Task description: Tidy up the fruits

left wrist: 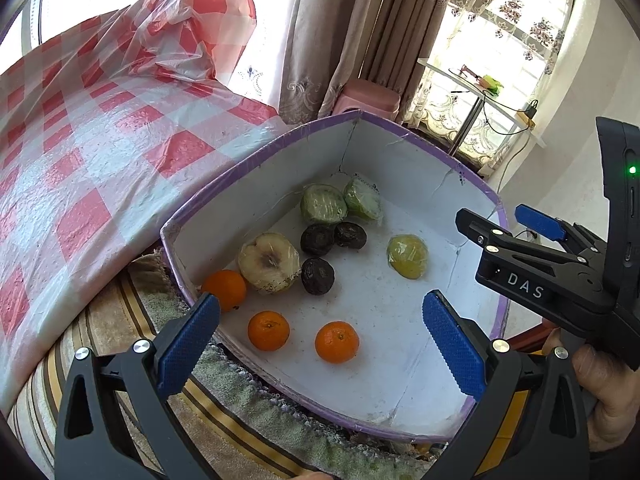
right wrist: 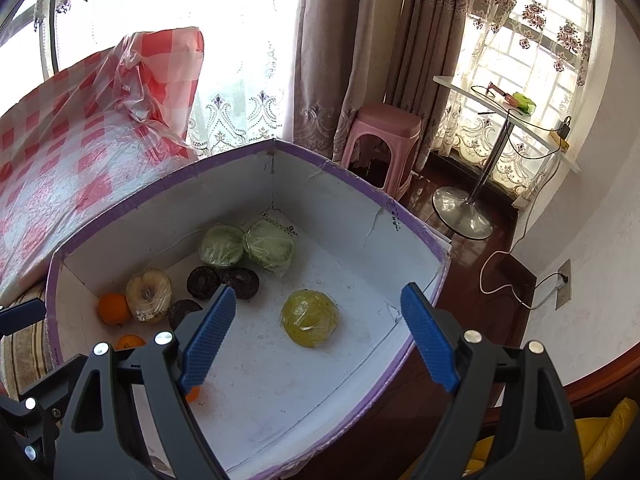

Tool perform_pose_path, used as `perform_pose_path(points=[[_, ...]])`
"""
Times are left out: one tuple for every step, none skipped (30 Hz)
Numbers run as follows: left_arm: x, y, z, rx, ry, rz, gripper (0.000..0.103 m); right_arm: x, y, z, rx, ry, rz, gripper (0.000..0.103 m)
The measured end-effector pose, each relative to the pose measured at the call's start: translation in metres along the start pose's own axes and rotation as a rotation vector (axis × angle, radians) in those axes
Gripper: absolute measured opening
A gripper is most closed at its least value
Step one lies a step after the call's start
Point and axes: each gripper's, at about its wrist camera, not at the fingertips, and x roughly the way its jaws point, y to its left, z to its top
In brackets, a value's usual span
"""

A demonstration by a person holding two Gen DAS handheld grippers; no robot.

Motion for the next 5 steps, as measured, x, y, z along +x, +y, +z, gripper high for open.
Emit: perform_pose_path(points=[[-0.007,0.003,0.0,-0.007,-0.012,0.003,0.098,-0.004,0.002,0.001,0.001,-0.008,0.013,0.088],[-0.014,0.007,0.001,-0.014,-0.023,0.012,0.098,-0.008,0.006,0.003,-0.004,-0.02,0.027,0.092],[-0.023,0.013,0.0,-0.024,-0.035,0.023,0.099,-0.012,0.011,0.005,-0.014,-0.032,0.042,0.093],[-0.032,0.02,-0.002,-0.038,-0.047,0.033,0.099,-0.017,0.017,0.006,-0.024,-0.041,0.064,0.094],[-0.041,0.028,-0.005,-0.055,-0.058,0.044,0.099,-0.021,0.025,0.008,-0.033,-0.049,0.088,0.094]])
